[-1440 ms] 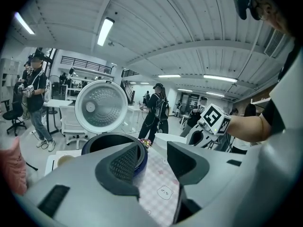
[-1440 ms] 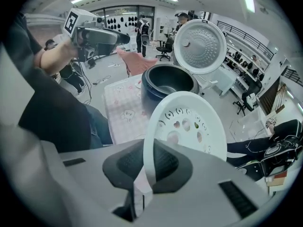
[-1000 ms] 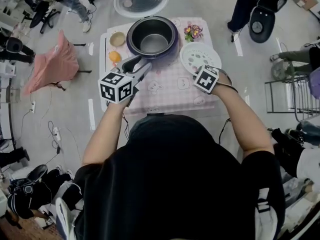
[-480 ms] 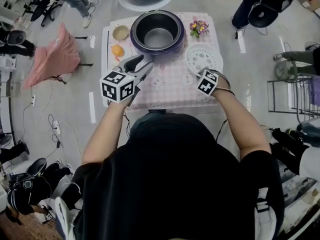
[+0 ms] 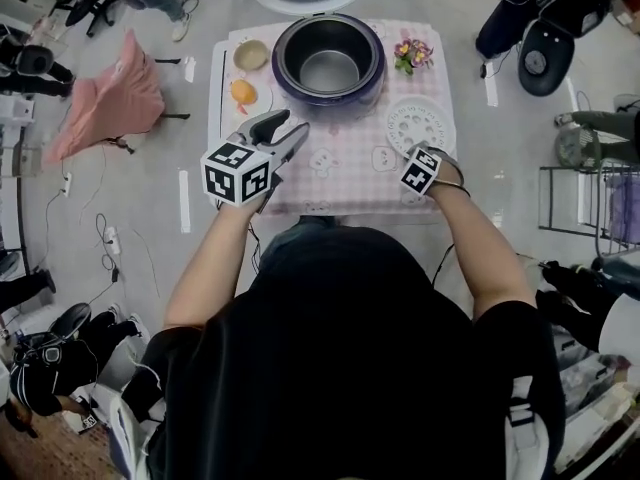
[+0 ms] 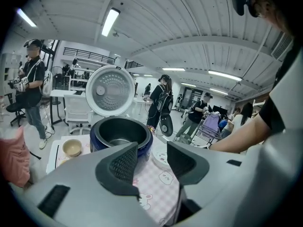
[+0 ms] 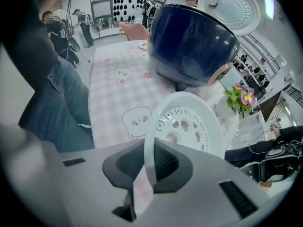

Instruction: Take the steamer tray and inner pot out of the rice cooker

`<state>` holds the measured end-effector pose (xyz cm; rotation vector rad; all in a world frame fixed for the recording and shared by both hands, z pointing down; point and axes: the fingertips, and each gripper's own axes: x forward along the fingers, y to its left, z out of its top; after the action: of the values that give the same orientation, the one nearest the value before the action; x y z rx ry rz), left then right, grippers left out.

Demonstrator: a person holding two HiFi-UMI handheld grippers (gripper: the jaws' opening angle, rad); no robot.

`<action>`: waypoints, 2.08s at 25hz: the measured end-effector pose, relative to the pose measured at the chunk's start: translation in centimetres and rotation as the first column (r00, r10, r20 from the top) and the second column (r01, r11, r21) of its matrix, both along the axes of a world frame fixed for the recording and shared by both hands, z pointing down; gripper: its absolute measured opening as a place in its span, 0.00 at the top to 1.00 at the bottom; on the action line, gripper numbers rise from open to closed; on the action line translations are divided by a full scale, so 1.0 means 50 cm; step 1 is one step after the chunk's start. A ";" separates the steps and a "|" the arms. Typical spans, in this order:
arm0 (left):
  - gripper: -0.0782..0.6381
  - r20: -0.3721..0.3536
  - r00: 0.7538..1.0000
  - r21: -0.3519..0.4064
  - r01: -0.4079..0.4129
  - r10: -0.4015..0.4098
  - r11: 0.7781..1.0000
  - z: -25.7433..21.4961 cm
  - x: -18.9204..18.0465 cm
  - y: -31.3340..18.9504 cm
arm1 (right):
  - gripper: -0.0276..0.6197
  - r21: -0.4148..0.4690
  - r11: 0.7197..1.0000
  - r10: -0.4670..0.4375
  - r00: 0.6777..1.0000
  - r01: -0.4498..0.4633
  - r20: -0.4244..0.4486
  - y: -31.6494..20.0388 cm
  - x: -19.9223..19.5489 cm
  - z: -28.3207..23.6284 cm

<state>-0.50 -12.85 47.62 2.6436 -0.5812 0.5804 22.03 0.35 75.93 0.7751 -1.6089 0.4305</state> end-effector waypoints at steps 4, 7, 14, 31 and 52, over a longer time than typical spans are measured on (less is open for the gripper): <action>0.60 0.001 1.000 -0.016 0.017 -0.017 1.000 0.011 -0.015 -0.010 | 0.90 -0.023 1.000 -0.021 0.999 0.021 -0.024 0.004 -0.002 0.027; 0.60 0.006 1.000 -0.024 0.027 -0.026 0.999 0.022 -0.021 -0.014 | 0.91 -0.026 0.999 -0.040 0.998 0.039 -0.042 0.004 -0.004 0.050; 0.60 0.010 0.999 -0.034 0.033 -0.032 0.999 0.030 -0.024 -0.018 | 0.90 -0.043 0.998 -0.050 0.998 0.048 -0.043 0.018 -0.008 0.089; 0.60 0.009 0.999 -0.042 0.034 -0.034 0.999 0.033 -0.029 -0.011 | 0.89 -0.056 0.998 -0.046 0.998 0.043 -0.048 0.033 -0.010 0.103; 0.60 -0.008 0.999 -0.015 0.037 -0.037 0.999 0.002 -0.029 -0.016 | 0.78 0.171 0.946 0.179 0.885 -0.275 0.430 -0.136 -0.057 -0.255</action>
<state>-1.93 -13.65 47.71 2.6147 -0.6200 0.5603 19.16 -6.44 63.19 1.1130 -1.9918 0.6168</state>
